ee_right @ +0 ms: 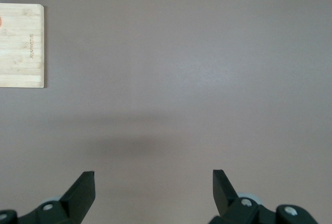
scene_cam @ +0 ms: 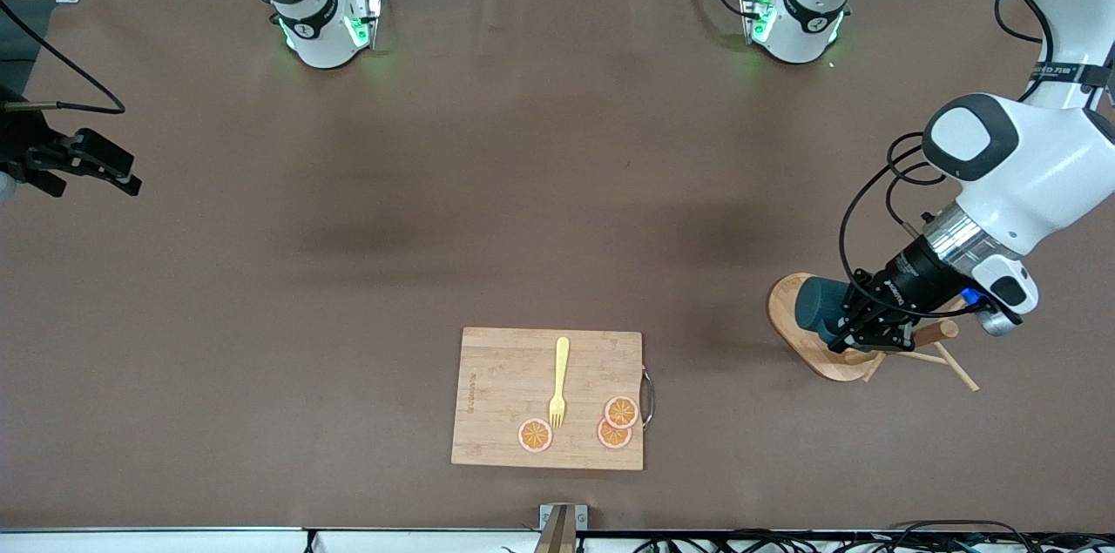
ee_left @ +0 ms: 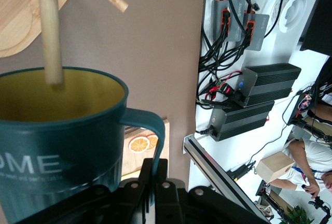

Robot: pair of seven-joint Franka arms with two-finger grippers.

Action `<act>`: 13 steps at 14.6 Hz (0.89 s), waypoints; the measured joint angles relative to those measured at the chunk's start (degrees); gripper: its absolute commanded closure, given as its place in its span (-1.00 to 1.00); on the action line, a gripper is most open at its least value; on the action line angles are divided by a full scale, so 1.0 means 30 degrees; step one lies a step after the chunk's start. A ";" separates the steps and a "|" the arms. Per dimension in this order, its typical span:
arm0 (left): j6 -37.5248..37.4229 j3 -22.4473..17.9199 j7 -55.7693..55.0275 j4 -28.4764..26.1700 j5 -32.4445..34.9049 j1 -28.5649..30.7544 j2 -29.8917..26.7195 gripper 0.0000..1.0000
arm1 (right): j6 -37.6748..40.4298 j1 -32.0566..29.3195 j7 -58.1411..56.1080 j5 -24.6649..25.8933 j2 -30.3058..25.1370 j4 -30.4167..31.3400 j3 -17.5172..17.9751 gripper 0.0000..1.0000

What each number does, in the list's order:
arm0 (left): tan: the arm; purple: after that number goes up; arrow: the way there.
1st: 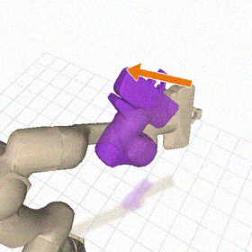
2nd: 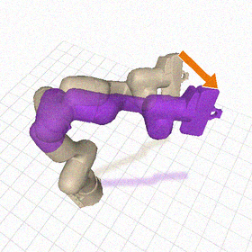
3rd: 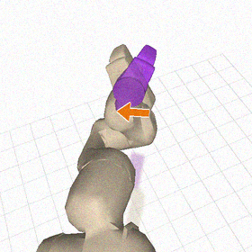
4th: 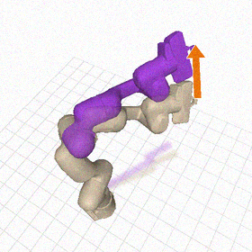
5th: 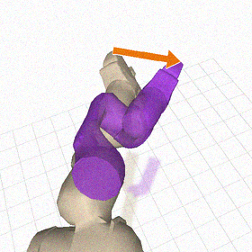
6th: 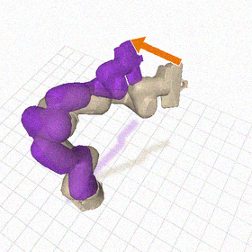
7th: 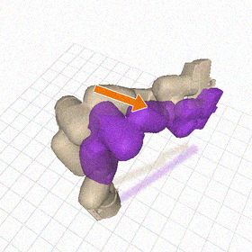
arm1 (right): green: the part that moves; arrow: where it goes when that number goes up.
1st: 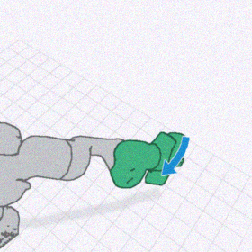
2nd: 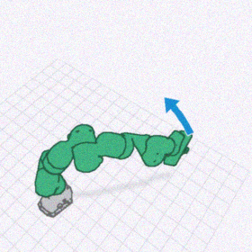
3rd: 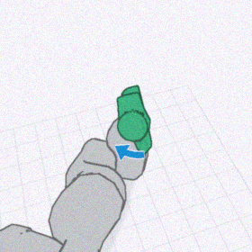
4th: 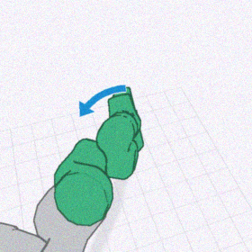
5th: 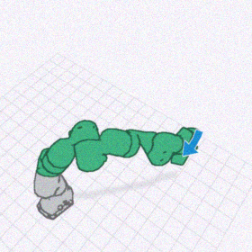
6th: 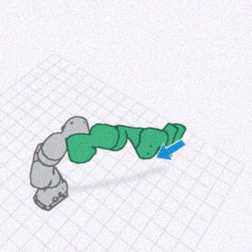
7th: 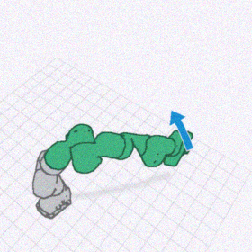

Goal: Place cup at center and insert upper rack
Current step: 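Lower the mug's handle onto a peg of the mug tree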

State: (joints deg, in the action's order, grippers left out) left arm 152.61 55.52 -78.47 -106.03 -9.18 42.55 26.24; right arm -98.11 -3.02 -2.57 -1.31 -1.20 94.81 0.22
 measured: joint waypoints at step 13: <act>-0.0163 -0.0011 0.0672 0.0280 -0.0017 0.0966 0.0602 0.90 | 0.0663 0.0000 -0.0006 0.0000 0.0000 0.0000 0.0007 -1.00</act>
State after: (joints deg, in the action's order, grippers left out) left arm 152.12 55.49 -76.45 -105.19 -9.24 45.45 28.05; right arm -96.13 -3.02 -2.59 -1.31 -1.20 94.81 0.24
